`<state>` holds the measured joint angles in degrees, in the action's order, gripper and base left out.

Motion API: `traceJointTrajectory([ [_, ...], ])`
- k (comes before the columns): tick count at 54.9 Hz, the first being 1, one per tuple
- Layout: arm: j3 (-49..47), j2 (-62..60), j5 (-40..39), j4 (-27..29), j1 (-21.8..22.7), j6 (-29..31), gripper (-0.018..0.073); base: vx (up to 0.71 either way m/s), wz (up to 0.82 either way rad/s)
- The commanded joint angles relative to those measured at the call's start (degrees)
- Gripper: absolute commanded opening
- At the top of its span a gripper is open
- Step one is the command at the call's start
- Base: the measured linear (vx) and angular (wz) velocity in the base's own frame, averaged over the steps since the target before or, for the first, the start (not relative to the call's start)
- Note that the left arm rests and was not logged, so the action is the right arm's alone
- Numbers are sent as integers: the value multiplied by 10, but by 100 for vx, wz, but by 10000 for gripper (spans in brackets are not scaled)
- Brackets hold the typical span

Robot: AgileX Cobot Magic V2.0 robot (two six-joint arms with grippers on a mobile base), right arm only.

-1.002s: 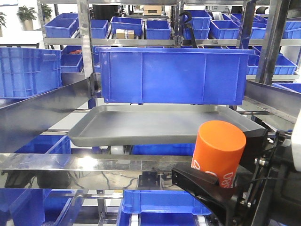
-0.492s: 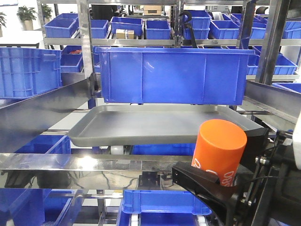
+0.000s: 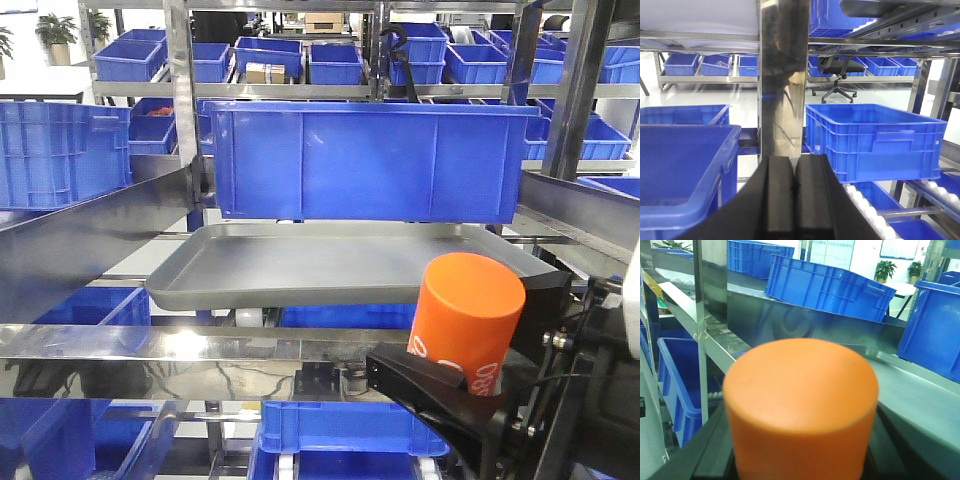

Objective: Grab orange capacitor from left shelf to right conveyor

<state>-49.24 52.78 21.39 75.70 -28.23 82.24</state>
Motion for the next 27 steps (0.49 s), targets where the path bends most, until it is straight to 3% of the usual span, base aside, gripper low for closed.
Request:
traceJointTrajectory([
  [1,-18,-8,-14,20,1,8,-10,-2,0],
  [27,-18,-8,-14,20,1,8,-10,-9,-5],
])
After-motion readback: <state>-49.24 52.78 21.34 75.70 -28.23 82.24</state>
